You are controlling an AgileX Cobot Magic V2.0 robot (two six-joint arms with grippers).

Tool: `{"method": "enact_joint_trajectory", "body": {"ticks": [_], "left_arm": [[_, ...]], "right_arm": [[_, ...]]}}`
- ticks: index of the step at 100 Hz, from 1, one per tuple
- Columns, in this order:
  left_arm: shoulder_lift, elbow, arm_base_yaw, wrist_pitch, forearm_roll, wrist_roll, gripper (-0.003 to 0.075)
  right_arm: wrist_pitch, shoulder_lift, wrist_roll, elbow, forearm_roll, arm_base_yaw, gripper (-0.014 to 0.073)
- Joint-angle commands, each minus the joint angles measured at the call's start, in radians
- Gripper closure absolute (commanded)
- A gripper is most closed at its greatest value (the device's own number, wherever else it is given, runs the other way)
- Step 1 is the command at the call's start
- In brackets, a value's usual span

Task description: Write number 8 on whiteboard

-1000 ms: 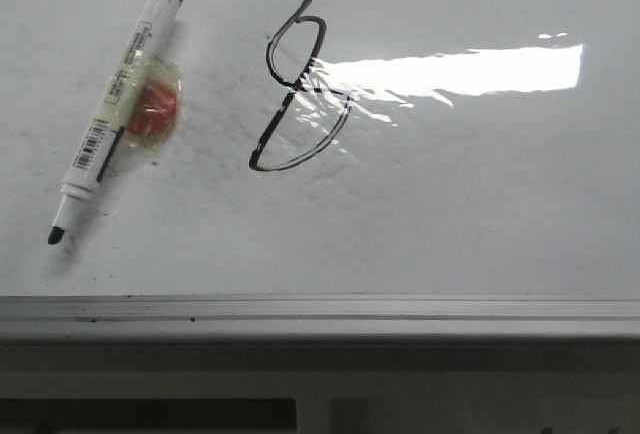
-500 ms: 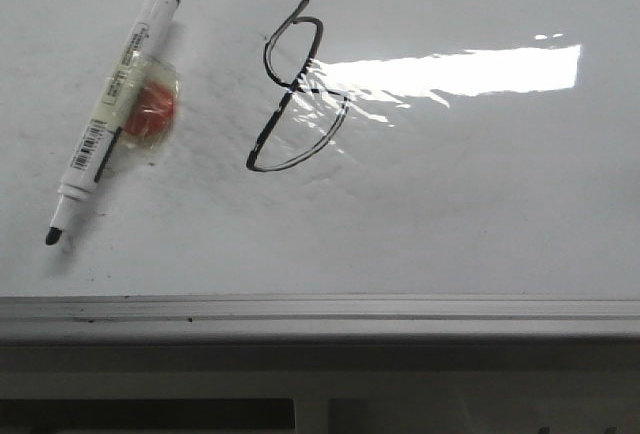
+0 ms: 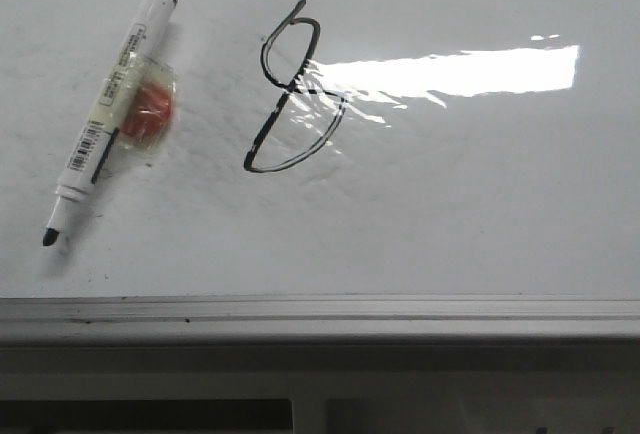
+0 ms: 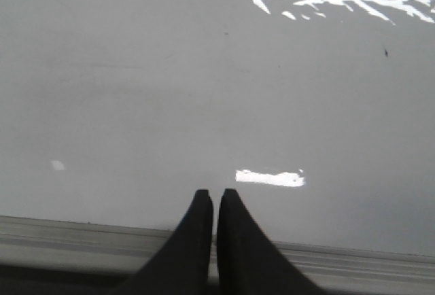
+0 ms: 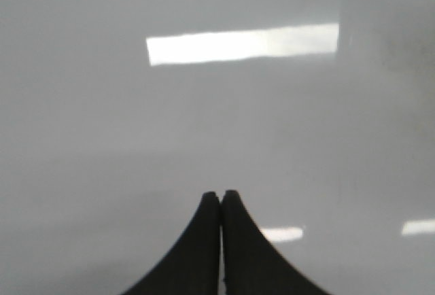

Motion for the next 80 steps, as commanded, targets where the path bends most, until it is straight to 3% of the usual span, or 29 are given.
{"method": "enact_joint_trajectory", "body": {"ticks": [1,15,80], "left_arm": [[-0.027,0.039,0.002,-0.037,-0.006,-0.006,0.0741],[-0.027,0.039,0.002,-0.037,-0.006,-0.006,0.0741],[-0.027,0.039,0.002,-0.037,-0.006,-0.006,0.0741]], "right_arm": [[0.031,-0.021,0.0,0.013,0.003,-0.006,0.0657],[0.132,-0.021,-0.021,0.013,0.003,-0.006,0.0657],[0.128,-0.021,-0.037,0.013,0.003,-0.006,0.0657]]}}
